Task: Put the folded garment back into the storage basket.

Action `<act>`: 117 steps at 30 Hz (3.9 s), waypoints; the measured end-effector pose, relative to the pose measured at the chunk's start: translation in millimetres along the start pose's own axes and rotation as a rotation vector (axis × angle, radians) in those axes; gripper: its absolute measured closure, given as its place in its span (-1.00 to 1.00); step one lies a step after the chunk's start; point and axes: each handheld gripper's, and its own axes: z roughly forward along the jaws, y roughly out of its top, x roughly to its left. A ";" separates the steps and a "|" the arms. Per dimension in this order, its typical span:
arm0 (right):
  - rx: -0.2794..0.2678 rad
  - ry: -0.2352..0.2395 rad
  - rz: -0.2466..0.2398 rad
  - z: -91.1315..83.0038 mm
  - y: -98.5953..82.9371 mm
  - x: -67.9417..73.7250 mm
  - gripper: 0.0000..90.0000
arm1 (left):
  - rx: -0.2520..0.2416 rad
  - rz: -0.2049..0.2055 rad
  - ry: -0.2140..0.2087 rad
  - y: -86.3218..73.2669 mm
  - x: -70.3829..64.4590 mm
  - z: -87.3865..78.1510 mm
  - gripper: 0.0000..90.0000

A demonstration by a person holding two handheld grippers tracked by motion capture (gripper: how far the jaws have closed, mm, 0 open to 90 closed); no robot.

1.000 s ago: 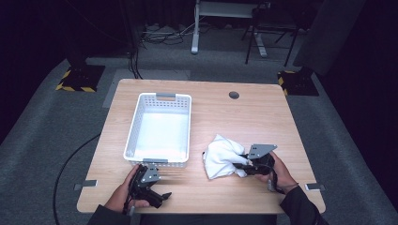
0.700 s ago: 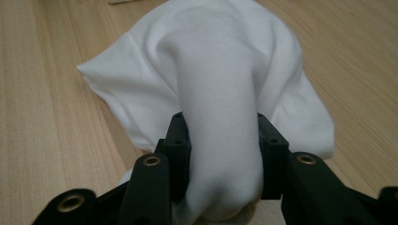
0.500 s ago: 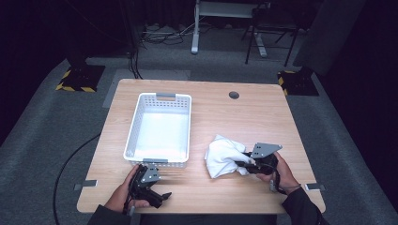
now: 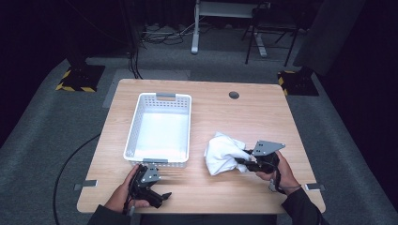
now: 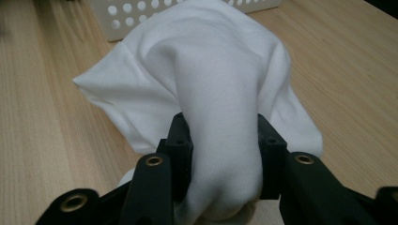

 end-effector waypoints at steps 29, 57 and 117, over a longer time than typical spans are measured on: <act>-0.045 -0.080 0.002 -16.0 27.5 -9.0 0.47 | 0.000 0.000 0.000 0.0 0.0 0.0 -0.99; -0.064 -0.108 -0.032 -19.5 62.8 -12.0 0.47 | 0.000 0.000 0.000 0.0 0.0 0.0 -0.99; -0.064 -0.086 -0.018 39.6 130.1 2.2 0.46 | 0.001 0.001 0.000 -0.2 -0.2 -0.2 -0.98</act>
